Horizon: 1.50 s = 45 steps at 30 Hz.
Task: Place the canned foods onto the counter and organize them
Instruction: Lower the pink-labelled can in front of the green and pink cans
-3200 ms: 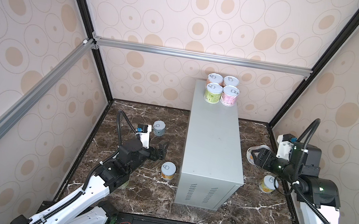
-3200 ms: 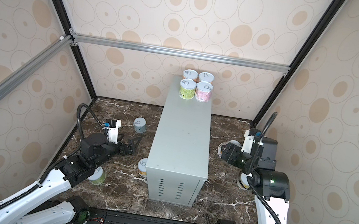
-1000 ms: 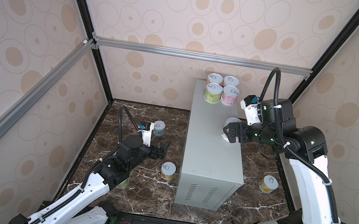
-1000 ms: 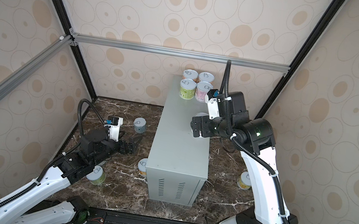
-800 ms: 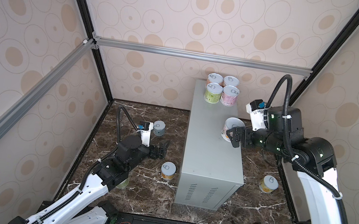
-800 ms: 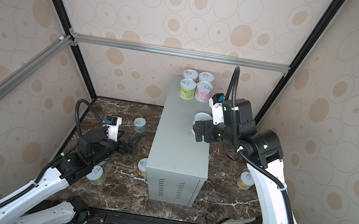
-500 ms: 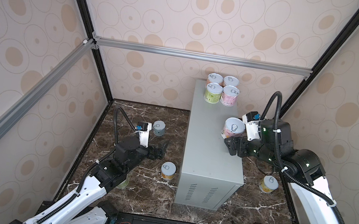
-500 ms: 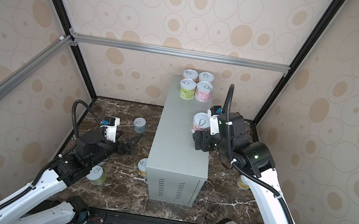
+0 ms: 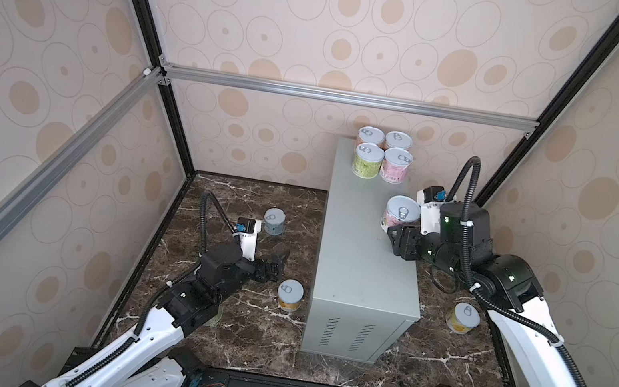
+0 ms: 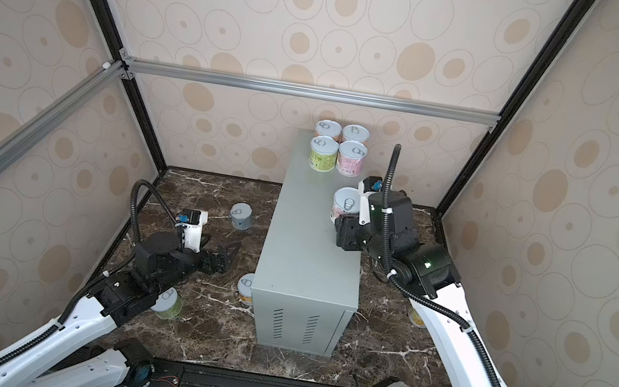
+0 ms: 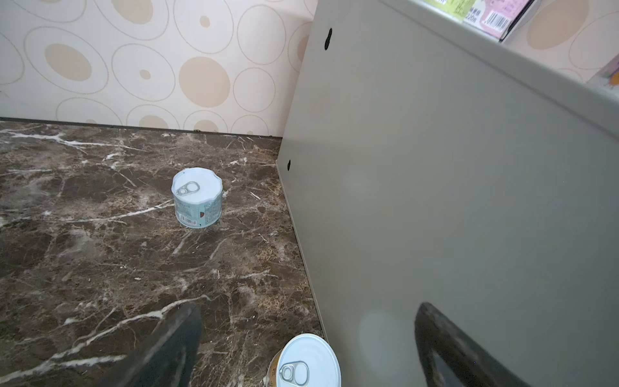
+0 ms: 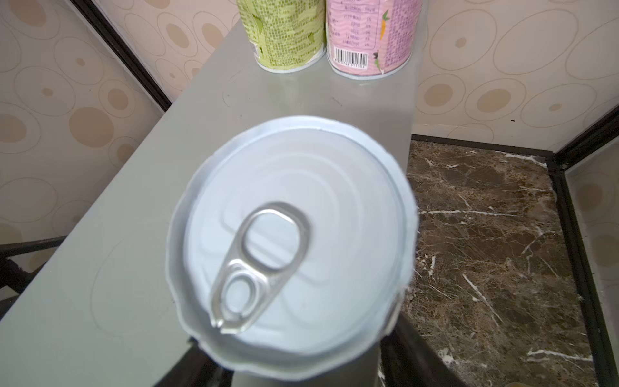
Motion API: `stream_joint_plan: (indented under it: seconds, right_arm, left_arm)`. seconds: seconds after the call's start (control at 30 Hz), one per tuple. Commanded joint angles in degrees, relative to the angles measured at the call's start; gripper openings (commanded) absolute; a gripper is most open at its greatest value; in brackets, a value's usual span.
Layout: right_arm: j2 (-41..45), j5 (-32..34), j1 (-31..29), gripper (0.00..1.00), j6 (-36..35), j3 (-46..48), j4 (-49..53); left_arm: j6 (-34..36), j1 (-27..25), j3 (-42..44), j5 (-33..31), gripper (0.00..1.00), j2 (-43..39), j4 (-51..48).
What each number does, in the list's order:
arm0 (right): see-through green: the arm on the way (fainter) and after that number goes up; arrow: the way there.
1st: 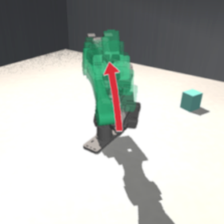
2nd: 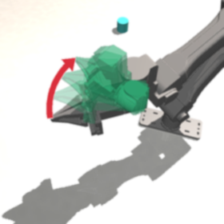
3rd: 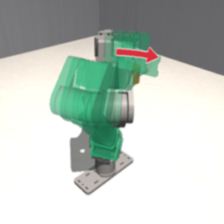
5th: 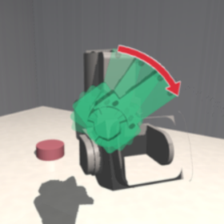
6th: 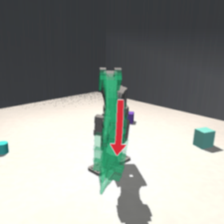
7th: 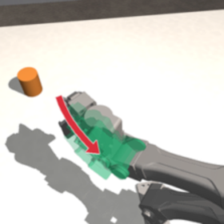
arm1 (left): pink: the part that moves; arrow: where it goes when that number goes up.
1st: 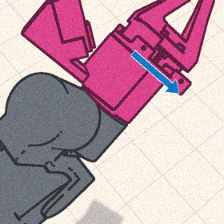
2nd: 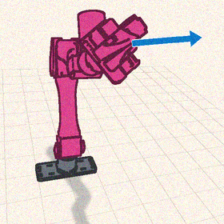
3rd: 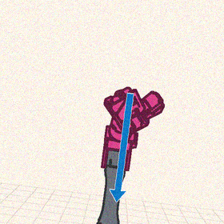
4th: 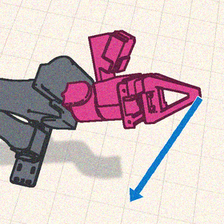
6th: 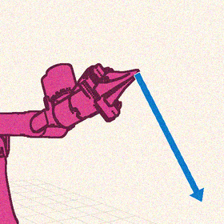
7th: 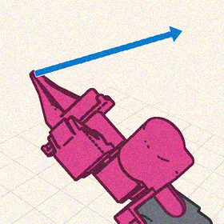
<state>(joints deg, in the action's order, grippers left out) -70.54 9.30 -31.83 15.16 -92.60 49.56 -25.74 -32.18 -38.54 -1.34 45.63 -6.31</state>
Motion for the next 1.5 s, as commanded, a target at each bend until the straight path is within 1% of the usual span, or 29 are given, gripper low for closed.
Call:
stream_joint_plan:
  seconds: [0.0,0.23,0.4,0.67,0.8,1.03,1.47]
  right_arm:
    - [-1.39,3.28,-0.30,0.64,0.35,-0.47,-2.02]
    - [-4.22,6.43,-0.10,0.60,-0.22,-2.03,-2.63]
    - [-6.77,6.06,1.42,0.57,0.04,-3.42,-3.15]
    - [-10.34,2.47,5.07,0.55,0.97,-4.22,-4.88]
    - [-11.16,-0.49,6.60,0.54,1.18,-3.86,-6.59]
    - [-13.15,-3.91,6.95,0.54,-0.83,-4.90,-7.77]
    - [-16.26,-7.51,7.30,0.54,-2.34,-7.01,-9.08]
  left_arm:
    - [-1.67,0.28,1.10,0.98,0.99,-0.65,1.80]
    - [-2.56,0.28,3.02,1.43,0.99,-0.36,2.99]
    - [-2.65,0.24,4.04,1.36,0.99,-0.36,3.34]
    - [-2.56,0.22,4.46,1.68,0.99,0.64,4.16]
    - [-2.56,0.20,4.61,1.88,0.99,1.03,4.42]
    - [-2.65,0.26,4.79,1.89,0.99,1.40,4.77]
    - [-2.74,0.23,5.08,1.63,0.99,1.48,4.70]
